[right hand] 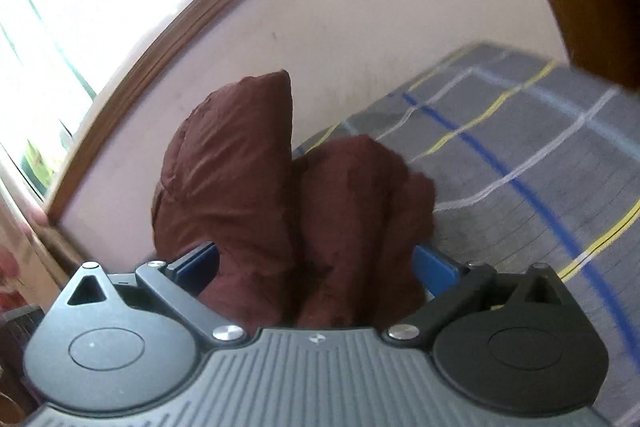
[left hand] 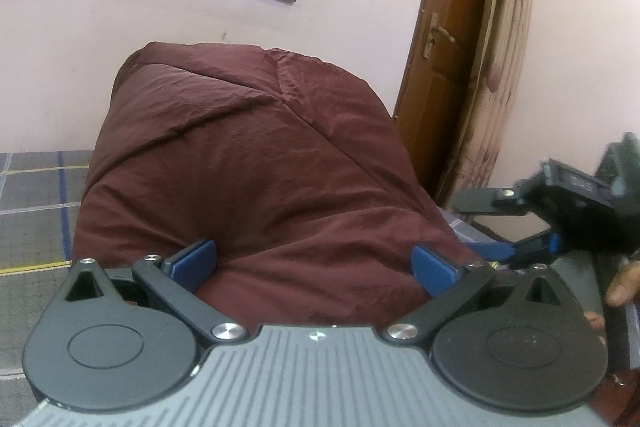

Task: Fold large clothes
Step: 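Open the right gripper to release the jacket edge onto the bundle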

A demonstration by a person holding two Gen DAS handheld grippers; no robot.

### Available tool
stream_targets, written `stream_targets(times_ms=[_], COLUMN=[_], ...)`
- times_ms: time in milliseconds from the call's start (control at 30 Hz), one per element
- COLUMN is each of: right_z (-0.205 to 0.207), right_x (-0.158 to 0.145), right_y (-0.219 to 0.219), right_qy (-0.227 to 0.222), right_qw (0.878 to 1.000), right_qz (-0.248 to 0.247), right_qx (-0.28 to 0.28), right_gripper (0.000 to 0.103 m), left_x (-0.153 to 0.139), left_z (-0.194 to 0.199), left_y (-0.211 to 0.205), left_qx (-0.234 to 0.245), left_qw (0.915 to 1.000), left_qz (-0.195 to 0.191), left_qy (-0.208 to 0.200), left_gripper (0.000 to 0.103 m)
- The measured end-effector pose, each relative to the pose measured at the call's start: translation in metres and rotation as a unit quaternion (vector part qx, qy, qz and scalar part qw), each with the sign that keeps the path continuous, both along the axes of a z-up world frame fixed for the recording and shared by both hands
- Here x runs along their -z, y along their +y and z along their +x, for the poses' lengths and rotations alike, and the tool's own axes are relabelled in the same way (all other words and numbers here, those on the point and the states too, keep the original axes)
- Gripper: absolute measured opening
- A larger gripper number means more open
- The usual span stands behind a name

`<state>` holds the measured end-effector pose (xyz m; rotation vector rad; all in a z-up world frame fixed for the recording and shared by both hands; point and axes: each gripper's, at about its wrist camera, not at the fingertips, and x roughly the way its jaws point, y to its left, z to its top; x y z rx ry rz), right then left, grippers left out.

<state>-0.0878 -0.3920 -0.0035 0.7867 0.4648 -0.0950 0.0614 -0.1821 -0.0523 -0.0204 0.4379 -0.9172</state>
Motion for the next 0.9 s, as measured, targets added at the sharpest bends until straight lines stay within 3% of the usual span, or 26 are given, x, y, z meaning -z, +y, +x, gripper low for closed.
stream_targets(times_ms=[133, 367, 533, 900], right_z=[0.023, 0.057, 0.057, 0.051], right_x=[0.011, 0.021, 0.033, 0.032], right_y=[0.001, 0.006, -0.013, -0.004], right_qy=[0.018, 0.039, 0.028, 0.041], right_qw=[0.999, 0.997, 0.996, 0.997], right_qz=[0.025, -0.036, 0.002, 0.018], right_qx=[-0.023, -0.061, -0.08, -0.068], right_gripper=[0.103, 0.103, 0.103, 0.103], left_x=[-0.003, -0.005, -0.007, -0.006], left_z=[0.0, 0.0, 0.001, 0.003], left_y=[-0.004, -0.011, -0.018, -0.019], left_qx=[-0.003, -0.008, -0.008, -0.013], left_qw=[0.9999, 0.9995, 0.9992, 0.9988], left_qz=[0.013, 0.029, 0.038, 0.047], left_qy=[-0.003, -0.002, -0.003, -0.01], left_gripper=[0.102, 0.102, 0.102, 0.102])
